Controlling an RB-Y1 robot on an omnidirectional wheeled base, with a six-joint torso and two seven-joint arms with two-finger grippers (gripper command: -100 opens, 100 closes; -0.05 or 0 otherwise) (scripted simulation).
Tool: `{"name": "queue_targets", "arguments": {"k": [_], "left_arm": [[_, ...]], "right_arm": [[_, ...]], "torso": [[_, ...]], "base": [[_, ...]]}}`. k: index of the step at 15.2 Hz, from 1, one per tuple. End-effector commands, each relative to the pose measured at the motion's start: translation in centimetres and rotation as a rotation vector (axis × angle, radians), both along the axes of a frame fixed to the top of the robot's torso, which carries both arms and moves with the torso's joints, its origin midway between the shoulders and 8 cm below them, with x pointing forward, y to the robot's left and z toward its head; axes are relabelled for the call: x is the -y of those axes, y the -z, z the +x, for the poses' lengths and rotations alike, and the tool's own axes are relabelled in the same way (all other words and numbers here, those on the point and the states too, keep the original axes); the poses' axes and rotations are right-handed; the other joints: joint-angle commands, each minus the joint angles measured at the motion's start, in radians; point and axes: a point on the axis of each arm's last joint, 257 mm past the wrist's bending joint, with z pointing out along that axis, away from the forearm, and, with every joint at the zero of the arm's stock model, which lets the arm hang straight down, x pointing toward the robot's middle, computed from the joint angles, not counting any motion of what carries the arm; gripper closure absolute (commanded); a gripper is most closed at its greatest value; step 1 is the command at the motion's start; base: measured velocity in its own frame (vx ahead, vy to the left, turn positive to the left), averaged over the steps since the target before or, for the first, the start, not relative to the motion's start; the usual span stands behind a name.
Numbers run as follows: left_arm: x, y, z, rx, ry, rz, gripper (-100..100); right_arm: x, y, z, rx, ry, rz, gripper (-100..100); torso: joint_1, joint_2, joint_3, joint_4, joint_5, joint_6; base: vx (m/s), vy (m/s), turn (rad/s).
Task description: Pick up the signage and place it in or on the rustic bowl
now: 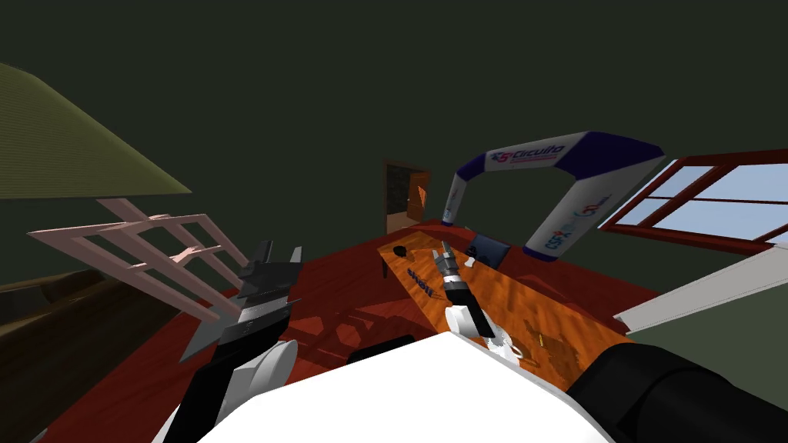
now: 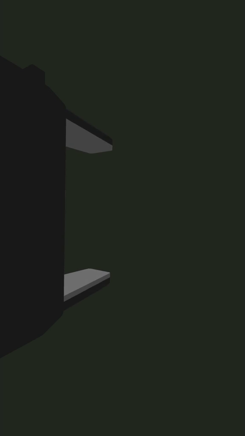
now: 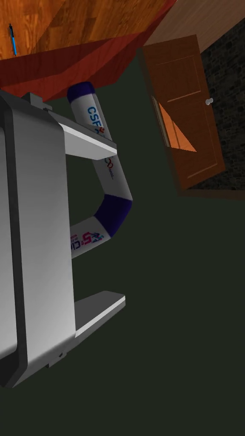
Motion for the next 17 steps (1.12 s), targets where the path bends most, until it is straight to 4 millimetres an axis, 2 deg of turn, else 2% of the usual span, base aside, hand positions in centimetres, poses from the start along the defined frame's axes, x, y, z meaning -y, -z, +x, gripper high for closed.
{"name": "queue_targets", "arguments": {"k": [1, 2, 3, 4, 5, 6, 7, 8, 9, 10, 11, 15, 16, 17], "left_arm": [[0.0, 0.0, 0.0, 0.000, 0.000, 0.000, 0], [0.0, 0.0, 0.0, 0.000, 0.000, 0.000, 0], [0.0, 0.0, 0.0, 0.000, 0.000, 0.000, 0], [0.0, 0.0, 0.0, 0.000, 0.000, 0.000, 0], [0.0, 0.0, 0.0, 0.000, 0.000, 0.000, 0], [0.0, 0.0, 0.0, 0.000, 0.000, 0.000, 0], [0.0, 0.0, 0.0, 0.000, 0.000, 0.000, 0], [0.0, 0.0, 0.0, 0.000, 0.000, 0.000, 0], [0.0, 0.0, 0.0, 0.000, 0.000, 0.000, 0], [0.0, 0.0, 0.0, 0.000, 0.000, 0.000, 0], [0.0, 0.0, 0.0, 0.000, 0.000, 0.000, 0], [0.0, 0.0, 0.0, 0.000, 0.000, 0.000, 0], [0.0, 0.0, 0.0, 0.000, 0.000, 0.000, 0], [0.0, 0.0, 0.0, 0.000, 0.000, 0.000, 0]], "right_arm": [[0.4, 1.4, 0.8, -0.045, -0.002, 0.024, -100], [1.1, 3.2, 1.2, -0.089, -0.002, 0.055, -100], [1.1, 3.6, 1.3, -0.103, -0.002, 0.057, -100], [1.9, 5.6, 1.7, -0.154, -0.001, 0.093, -100], [1.9, 5.9, 1.8, -0.163, 0.000, 0.095, -100], [2.8, 8.0, 2.1, -0.214, 0.003, 0.134, -100], [2.8, 8.3, 2.1, -0.224, 0.003, 0.136, -100], [3.6, 10.4, 2.3, -0.271, 0.009, 0.177, -100], [3.6, 10.8, 2.3, -0.287, 0.009, 0.180, -100], [4.4, 12.6, 2.5, -0.327, 0.014, 0.223, -100], [4.4, 13.3, 2.4, -0.349, 0.016, 0.227, -100], [6.0, 18.4, 2.2, -0.472, 0.036, 0.330, -100], [6.0, 18.5, 2.2, -0.474, 0.036, 0.330, -100], [6.7, 20.8, 1.9, -0.526, 0.048, 0.383, -100]], "torso": [[0.000, 0.000, 0.000, 0.000, 0.000, 0.000], [0.000, 0.000, 0.000, 0.000, 0.000, 0.000], [0.000, 0.000, 0.000, 0.000, 0.000, 0.000], [0.000, -0.001, 0.000, 0.000, 0.000, 0.000], [0.000, -0.002, -0.001, 0.000, 0.000, 0.000], [0.000, -0.002, -0.001, 0.000, 0.000, 0.000], [0.000, -0.002, -0.001, 0.000, 0.000, 0.000], [0.000, -0.002, -0.001, 0.000, 0.000, 0.000], [0.000, -0.001, -0.001, 0.000, 0.000, 0.000], [0.000, -0.001, -0.001, 0.000, 0.000, 0.000], [0.000, -0.002, -0.001, 0.000, 0.000, 0.000], [0.000, -0.002, -0.001, 0.000, 0.000, 0.000], [0.000, -0.002, -0.001, 0.000, 0.000, 0.000], [-0.001, -0.001, 0.000, 0.000, 0.000, 0.000]], "base": [[0.059, 0.023, 0.008], [0.077, 0.016, 0.011], [0.082, 0.019, 0.015], [0.090, 0.027, 0.023], [0.088, 0.023, 0.018], [0.094, 0.019, 0.023], [0.087, 0.023, 0.023], [0.081, 0.023, 0.032], [0.076, 0.019, 0.024], [0.086, 0.029, 0.033], [0.088, 0.022, 0.037], [0.083, 0.021, 0.043], [0.063, 0.009, 0.018], [0.063, 0.007, 0.040]]}}
